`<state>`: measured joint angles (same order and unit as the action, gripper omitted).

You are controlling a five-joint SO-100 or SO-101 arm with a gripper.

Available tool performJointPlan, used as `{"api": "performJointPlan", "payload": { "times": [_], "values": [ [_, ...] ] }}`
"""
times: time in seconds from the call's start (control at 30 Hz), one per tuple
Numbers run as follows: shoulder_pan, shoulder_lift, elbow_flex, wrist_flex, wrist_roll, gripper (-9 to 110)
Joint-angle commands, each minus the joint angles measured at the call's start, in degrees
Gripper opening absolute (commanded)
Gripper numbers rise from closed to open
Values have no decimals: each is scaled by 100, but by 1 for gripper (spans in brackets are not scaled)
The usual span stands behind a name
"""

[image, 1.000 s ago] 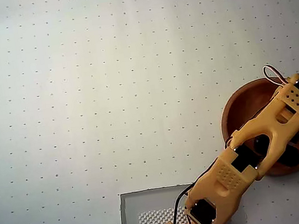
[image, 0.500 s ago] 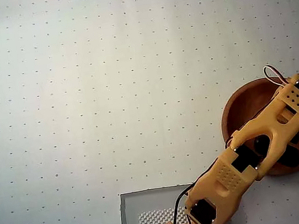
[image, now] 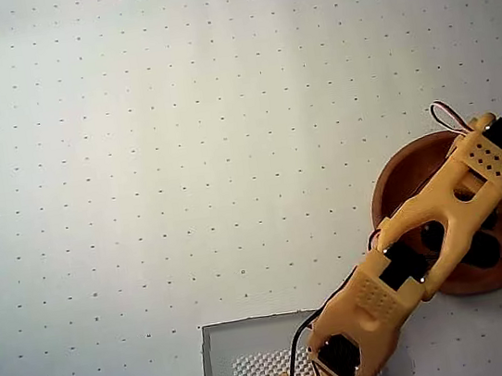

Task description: Grasp a clothespin and put it in the bowl.

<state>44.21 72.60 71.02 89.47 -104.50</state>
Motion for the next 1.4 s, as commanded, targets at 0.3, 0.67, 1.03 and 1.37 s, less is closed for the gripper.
{"api": "performJointPlan", "payload": {
  "times": [0.3, 0.67, 1.03, 1.37],
  "values": [
    [-1740, 2936, -404, 703, -26, 20],
    [-2953, 4535, -334, 1283, 18, 20],
    [-4605, 4685, -325, 1292, 1274, 14],
    [-5607, 4746, -343, 1213, 3762, -1]
  ]
}}
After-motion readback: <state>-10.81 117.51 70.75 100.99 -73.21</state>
